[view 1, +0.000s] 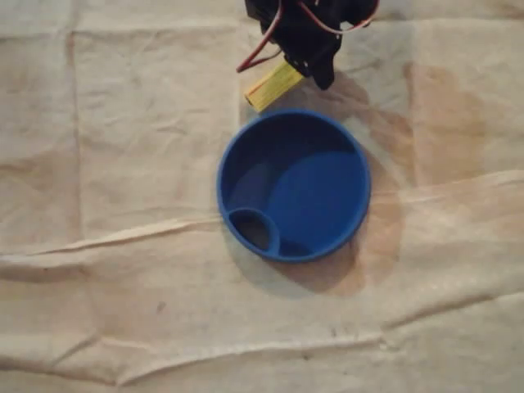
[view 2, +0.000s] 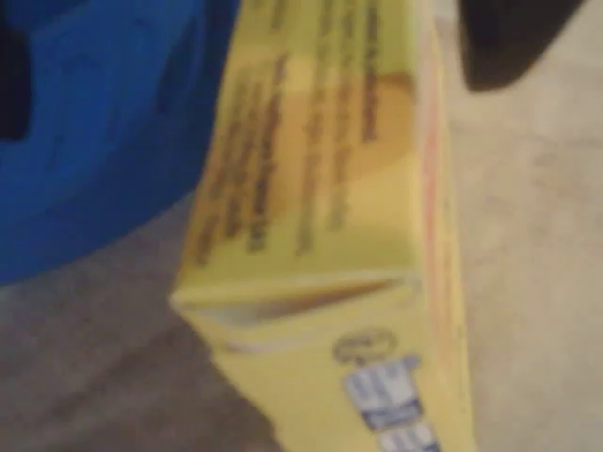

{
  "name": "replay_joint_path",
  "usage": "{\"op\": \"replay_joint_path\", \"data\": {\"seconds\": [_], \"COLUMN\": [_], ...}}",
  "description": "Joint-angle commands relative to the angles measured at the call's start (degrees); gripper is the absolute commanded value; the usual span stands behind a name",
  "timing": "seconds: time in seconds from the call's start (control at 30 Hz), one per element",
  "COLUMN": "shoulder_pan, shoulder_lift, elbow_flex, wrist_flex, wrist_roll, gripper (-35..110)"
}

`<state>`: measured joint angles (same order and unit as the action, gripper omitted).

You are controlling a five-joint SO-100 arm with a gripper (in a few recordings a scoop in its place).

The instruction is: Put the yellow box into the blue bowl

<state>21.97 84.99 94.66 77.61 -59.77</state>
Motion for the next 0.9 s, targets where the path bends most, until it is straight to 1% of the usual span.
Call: {"op": "replay_joint_path", "data": {"seconds": [0.0, 0.23, 0.7, 0.87], "shoulder_pan": [0.3, 0.4, 0.9, 1.7], "shoulder_lift": [0.7, 1.4, -3.1, -3.7], "elbow_flex": [-0.3, 3.3, 2.4, 3.2], "wrist_flex": [0.7, 0.1, -0.4, -3.5], "wrist_roll": [-0.3, -0.4, -0.4, -0.4], "gripper": [25, 25, 25, 25]}}
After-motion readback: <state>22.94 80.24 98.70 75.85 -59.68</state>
